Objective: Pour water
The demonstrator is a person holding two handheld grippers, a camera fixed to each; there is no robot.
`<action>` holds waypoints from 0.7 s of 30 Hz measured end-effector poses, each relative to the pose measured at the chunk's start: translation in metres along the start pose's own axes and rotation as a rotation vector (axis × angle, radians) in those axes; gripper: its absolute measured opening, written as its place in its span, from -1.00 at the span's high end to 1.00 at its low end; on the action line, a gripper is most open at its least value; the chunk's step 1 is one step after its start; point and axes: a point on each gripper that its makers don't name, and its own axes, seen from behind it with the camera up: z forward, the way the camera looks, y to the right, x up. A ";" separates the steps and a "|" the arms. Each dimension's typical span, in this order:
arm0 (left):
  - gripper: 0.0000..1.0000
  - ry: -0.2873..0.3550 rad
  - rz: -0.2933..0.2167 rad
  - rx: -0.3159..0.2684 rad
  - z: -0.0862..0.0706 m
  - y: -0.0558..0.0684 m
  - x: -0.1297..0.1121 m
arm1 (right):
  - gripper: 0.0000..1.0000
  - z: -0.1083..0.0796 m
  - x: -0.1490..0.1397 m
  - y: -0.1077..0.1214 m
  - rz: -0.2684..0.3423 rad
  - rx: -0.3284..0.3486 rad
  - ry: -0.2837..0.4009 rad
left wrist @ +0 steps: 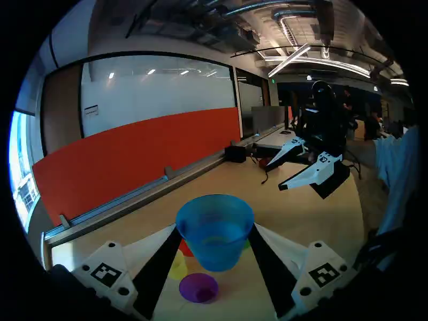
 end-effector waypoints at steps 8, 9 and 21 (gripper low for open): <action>-0.71 0.024 -0.005 0.015 -0.009 -0.008 0.005 | -0.99 0.011 -0.019 -0.004 -0.006 0.019 -0.037; -0.71 0.027 -0.005 0.018 -0.009 -0.009 0.005 | -0.99 0.013 -0.021 -0.005 -0.007 0.021 -0.042; -0.71 0.058 -0.021 0.042 -0.021 -0.019 0.010 | -0.99 0.037 -0.049 -0.008 -0.006 0.043 -0.102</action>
